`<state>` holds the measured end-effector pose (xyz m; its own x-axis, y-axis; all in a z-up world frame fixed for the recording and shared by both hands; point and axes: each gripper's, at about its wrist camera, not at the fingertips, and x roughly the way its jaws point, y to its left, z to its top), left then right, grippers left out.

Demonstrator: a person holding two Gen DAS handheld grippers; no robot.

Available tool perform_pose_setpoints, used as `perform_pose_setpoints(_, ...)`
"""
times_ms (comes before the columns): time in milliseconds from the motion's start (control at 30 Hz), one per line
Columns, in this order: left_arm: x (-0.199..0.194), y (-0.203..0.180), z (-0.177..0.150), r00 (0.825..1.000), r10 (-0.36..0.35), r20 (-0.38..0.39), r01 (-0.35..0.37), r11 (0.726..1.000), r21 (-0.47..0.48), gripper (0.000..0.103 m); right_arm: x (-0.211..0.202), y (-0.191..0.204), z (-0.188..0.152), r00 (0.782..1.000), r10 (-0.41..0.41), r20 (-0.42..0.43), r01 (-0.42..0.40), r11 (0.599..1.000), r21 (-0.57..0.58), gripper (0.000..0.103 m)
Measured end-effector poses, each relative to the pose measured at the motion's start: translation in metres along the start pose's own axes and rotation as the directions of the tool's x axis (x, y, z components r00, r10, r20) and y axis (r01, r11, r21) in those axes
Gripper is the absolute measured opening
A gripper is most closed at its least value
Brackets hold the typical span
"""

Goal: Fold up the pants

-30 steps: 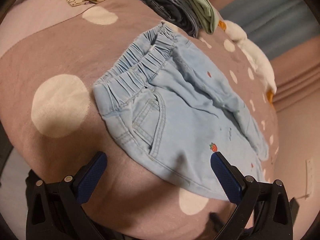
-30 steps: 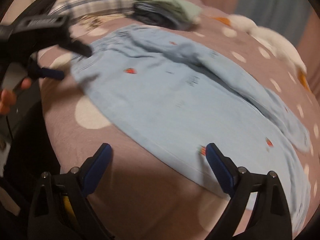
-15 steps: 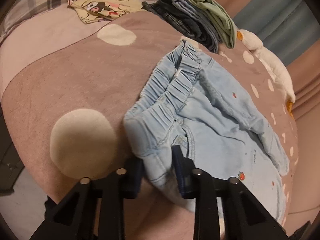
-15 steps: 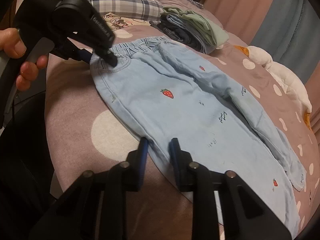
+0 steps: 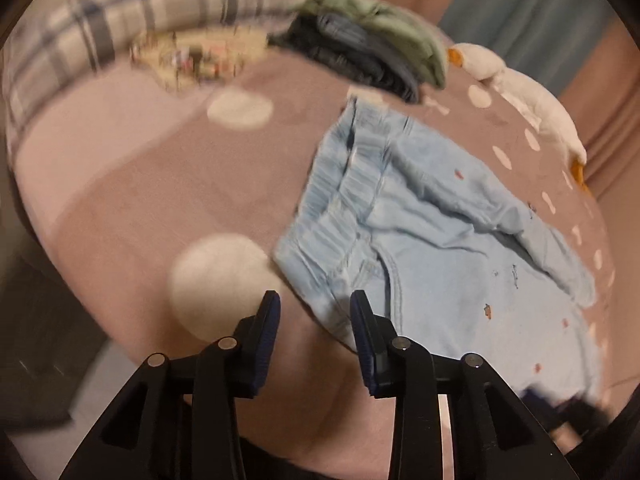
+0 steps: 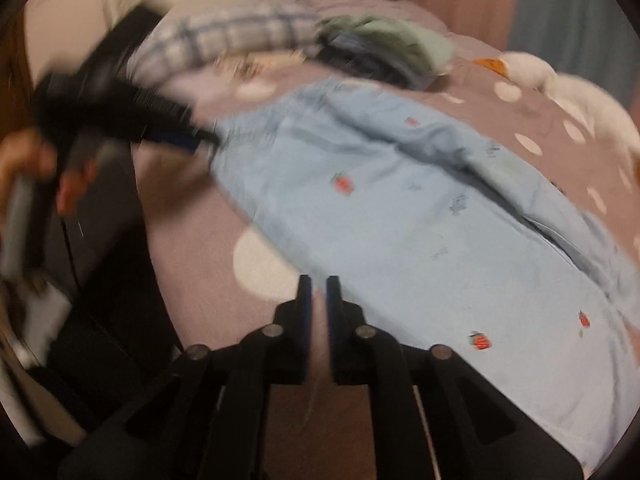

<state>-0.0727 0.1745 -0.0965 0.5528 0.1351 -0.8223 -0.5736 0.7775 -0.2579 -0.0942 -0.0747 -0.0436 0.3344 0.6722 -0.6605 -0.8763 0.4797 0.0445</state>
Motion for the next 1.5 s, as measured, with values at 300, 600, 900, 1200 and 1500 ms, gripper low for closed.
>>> perform_pose_setpoints(300, 0.03, -0.073, 0.004, 1.0, 0.003, 0.018, -0.008, 0.949, 0.315, 0.066, 0.026, -0.079, 0.001, 0.969, -0.198, -0.148, 0.228, 0.946, 0.23, 0.033)
perform_pose_setpoints(600, 0.051, -0.067, -0.003, 0.992, -0.053, -0.117, 0.096, 0.911, 0.4, 0.066, 0.006, -0.085, -0.026, 0.951, -0.063, -0.304, 0.121, 0.977, 0.175, 0.034)
perform_pose_setpoints(900, 0.071, -0.071, 0.103, 0.999, -0.027, 0.044, 0.009, 0.932, 0.363, 0.066, 0.025, -0.164, 0.055, 0.979, -0.161, -0.121, 0.18, 0.969, 0.17, 0.05)
perform_pose_setpoints(1200, 0.144, -0.048, 0.166, 0.998, 0.019, -0.056, 0.002, 0.939, 0.344, 0.066, 0.098, -0.238, 0.129, 0.971, -0.18, -0.157, 0.198, 0.975, 0.105, 0.054)
perform_pose_setpoints(1500, 0.179, -0.036, 0.184, 0.956, -0.121, -0.265, 0.216, 0.906, 0.363, 0.066, 0.167, -0.281, 0.152, 0.944, -0.032, -0.328, 0.038, 0.999, 0.013, 0.062)
